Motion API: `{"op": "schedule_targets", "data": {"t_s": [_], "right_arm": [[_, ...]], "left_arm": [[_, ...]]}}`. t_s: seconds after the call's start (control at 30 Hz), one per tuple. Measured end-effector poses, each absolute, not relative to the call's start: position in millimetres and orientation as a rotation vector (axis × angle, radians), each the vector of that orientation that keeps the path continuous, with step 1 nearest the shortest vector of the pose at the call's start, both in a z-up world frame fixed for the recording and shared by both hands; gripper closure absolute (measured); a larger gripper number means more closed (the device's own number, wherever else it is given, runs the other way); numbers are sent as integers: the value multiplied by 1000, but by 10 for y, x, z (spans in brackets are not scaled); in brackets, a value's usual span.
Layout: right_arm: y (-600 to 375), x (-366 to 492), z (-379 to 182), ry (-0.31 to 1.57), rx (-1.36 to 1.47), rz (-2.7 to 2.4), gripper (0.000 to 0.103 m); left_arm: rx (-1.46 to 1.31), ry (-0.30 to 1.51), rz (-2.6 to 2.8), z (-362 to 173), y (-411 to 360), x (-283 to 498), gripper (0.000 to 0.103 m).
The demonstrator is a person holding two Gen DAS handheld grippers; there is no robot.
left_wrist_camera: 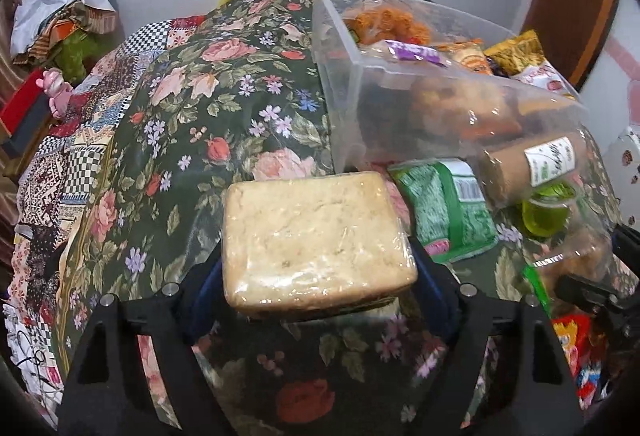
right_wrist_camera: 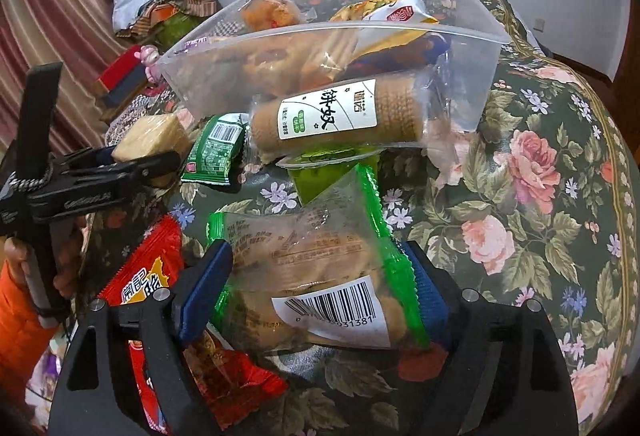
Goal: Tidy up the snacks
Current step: 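Grasp the wrapped bread slice with the left tool while the right tool grasps the green-striped bag, then lower the bread slice and green-striped bag into the clear box and open both tools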
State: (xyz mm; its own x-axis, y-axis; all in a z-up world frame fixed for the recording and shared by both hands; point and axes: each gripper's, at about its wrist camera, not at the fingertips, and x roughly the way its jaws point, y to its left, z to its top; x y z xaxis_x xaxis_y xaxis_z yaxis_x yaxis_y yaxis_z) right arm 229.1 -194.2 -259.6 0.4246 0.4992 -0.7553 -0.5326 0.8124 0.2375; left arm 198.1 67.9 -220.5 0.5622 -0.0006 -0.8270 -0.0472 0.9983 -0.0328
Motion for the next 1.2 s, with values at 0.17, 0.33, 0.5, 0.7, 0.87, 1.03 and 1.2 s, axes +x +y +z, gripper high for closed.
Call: {"op": "schedule_targets", "data": {"t_s": [0.17,0.33,0.5,0.7,0.87,1.03,1.2], "right_arm": [[-1901,2330,-2634,931,-44,661,25],[-1948,2346,-2581,933,13,694,57],[-2049,2273,-2490,902,15,660,62],[-2240,2194,-2248,844,35,640,62],[-2364,2232,-1999,770,56,617,62],[-2344,2327,-1751,700,79,597,62],[-2297,2431,-1542,639,75,587,62]], "left_arm": [[-51,976,11,-2173,627,1846,22],[-55,970,-9,-2100,561,1761,22],[-63,941,-25,-1951,518,1694,22],[-67,895,-38,-1730,473,1635,22],[-75,853,-48,-1511,427,1655,22],[-96,819,-59,-1331,387,1768,22],[-86,786,-70,-1172,298,1898,22]]}}
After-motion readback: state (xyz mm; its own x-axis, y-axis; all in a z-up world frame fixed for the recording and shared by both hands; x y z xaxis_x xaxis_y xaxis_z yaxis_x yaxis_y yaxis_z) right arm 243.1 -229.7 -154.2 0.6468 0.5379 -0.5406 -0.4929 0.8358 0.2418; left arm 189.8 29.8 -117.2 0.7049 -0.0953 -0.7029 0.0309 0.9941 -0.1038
